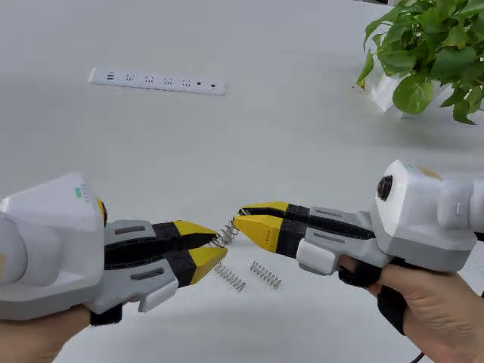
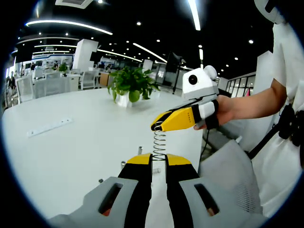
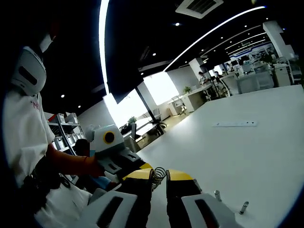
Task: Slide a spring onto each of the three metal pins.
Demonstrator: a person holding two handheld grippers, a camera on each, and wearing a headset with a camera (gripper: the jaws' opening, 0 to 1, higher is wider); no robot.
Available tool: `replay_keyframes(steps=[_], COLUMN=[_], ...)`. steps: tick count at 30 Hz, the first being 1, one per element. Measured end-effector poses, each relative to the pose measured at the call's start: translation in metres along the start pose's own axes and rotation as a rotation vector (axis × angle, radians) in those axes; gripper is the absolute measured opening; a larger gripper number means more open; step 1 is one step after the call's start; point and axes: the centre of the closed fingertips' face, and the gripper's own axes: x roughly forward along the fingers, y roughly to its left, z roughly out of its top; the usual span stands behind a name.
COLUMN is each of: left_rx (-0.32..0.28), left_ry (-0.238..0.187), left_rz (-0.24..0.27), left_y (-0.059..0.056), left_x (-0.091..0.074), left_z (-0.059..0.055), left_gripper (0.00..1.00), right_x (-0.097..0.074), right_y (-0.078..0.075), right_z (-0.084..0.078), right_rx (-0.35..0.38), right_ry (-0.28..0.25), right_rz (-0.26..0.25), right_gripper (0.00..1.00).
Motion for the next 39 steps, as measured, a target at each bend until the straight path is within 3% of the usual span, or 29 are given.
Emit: replay_keyframes(steps=[39], left_rx=[0.001], left_ry=[0.037], left_rz=[-0.035], left_y=[-0.008], left_x=[0.006], left_z=[-0.010], left_gripper=[0.07], right_x=[0.005], right_y=[0.016], right_z=[-0.005], right_rx=[-0.168], right_ry=[0.130], right_rz=[0.059], right_gripper=[0.06])
